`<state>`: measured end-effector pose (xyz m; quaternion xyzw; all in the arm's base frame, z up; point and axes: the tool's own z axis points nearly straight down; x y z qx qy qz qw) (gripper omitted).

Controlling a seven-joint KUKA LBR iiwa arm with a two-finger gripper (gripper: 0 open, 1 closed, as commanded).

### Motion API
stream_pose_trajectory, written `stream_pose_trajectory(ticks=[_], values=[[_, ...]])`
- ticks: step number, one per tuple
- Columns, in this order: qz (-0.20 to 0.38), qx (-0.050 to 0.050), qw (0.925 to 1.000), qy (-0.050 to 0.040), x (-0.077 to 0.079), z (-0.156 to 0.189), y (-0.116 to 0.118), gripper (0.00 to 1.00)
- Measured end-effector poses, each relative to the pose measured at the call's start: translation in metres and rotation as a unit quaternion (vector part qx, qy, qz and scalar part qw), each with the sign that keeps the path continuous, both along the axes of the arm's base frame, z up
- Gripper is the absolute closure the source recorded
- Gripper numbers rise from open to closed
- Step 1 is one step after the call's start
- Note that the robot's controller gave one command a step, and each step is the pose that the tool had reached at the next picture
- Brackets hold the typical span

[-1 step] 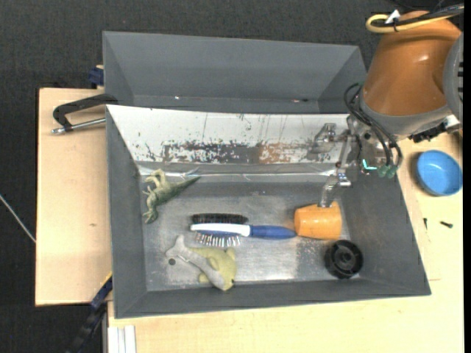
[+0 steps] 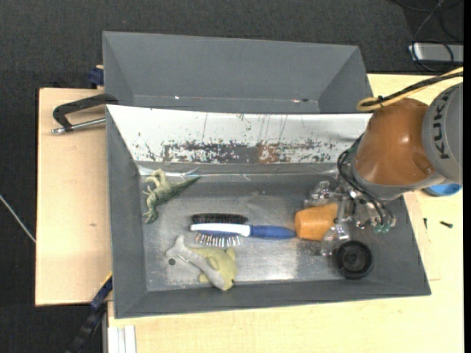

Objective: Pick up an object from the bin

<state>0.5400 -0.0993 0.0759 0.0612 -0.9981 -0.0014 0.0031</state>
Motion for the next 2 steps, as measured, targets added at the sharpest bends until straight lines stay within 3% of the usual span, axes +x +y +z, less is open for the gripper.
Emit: stream_pose_trajectory(ticks=[1,2], values=[[0.001,-0.001,1.0000,-0.0039,0.003,0.005,0.001,1.00],[0.051,-0.002,0.9986,-0.0112,0.026,0.185,-0.001,1.00]])
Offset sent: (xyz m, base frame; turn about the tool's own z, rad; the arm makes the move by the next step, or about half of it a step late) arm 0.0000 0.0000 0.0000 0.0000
